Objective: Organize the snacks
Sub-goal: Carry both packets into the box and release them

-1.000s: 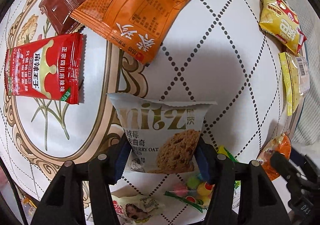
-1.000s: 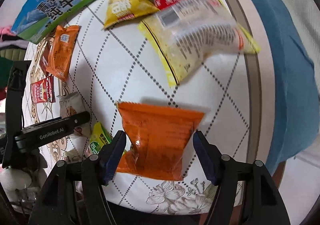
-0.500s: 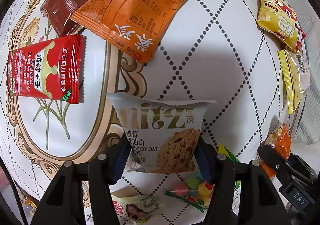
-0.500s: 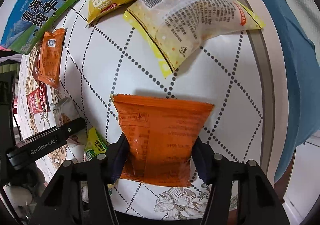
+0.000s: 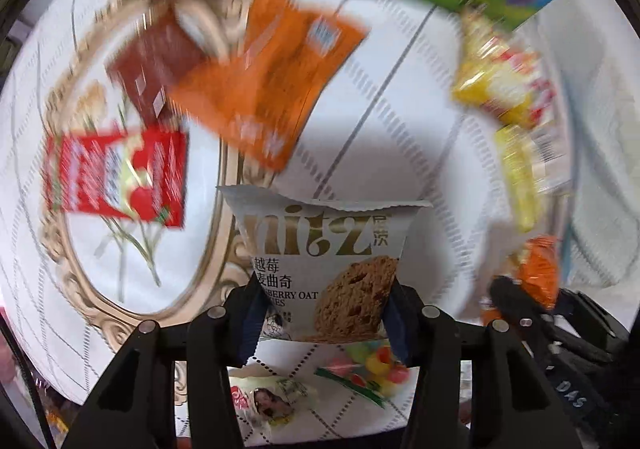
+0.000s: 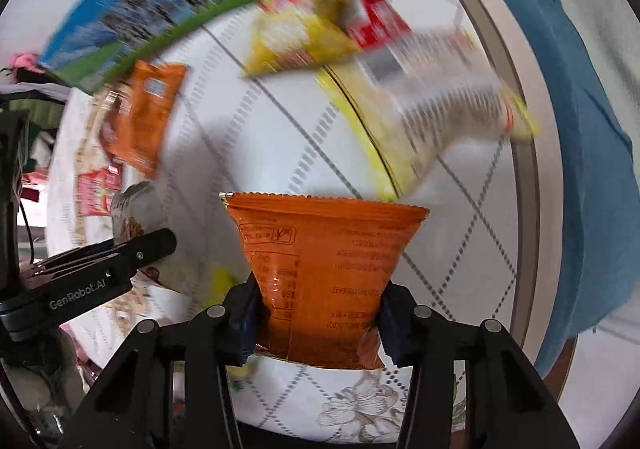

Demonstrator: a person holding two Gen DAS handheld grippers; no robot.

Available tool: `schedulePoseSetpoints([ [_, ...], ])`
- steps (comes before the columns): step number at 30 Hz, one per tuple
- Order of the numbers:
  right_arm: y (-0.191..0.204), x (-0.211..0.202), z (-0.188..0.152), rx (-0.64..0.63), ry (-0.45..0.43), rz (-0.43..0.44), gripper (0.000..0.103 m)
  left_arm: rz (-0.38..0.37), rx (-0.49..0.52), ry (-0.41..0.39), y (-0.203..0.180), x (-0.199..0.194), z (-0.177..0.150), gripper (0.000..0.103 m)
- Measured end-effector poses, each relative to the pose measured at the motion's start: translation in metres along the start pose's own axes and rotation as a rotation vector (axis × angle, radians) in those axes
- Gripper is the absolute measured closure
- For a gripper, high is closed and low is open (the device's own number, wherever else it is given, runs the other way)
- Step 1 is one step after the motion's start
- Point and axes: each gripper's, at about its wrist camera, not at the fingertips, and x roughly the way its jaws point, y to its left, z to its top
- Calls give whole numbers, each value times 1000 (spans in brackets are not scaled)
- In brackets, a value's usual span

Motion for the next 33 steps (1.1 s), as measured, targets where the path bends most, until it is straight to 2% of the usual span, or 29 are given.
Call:
schedulePoseSetpoints([
  [5, 25, -53, 41, -53, -88, 89, 52, -73, 33, -128, -13, -74, 35, 55],
  [9, 41, -100, 108, -120, -200, 130, 52, -99, 50, -227, -11, -129, 89, 55],
  [11, 45, -113, 138, -154, -236, 117, 52, -74, 56, -259, -7, -144, 121, 55],
  [14, 55, -114, 204, -204, -279, 54, 52, 8, 64, -283, 1, -150, 180, 55],
  [15, 56, -110, 232, -215, -275, 32, 52, 27, 69, -278, 5, -148, 194, 55],
  [19, 64, -85, 308, -222, -223, -26, 52, 123, 55, -209, 28, -121, 264, 55],
  [22, 67, -64, 358, -228, -167, -64, 52, 159, 28, -150, 47, -99, 295, 55],
  [26, 73, -40, 394, -235, -124, -110, 52, 191, 0, -96, 59, -76, 320, 54],
  [28, 73, -28, 406, -231, -92, -129, 47, 189, -11, -70, 68, -69, 330, 54],
  [29, 75, -26, 409, -231, -82, -138, 35, 187, -22, -65, 70, -67, 334, 52],
  [30, 76, -21, 414, -231, -77, -150, 19, 178, -33, -63, 73, -66, 337, 44],
  [31, 76, -19, 416, -230, -75, -156, 14, 168, -42, -63, 75, -65, 339, 27],
  [33, 75, -16, 419, -220, -74, -151, 8, 154, -52, -70, 77, -66, 341, 8],
])
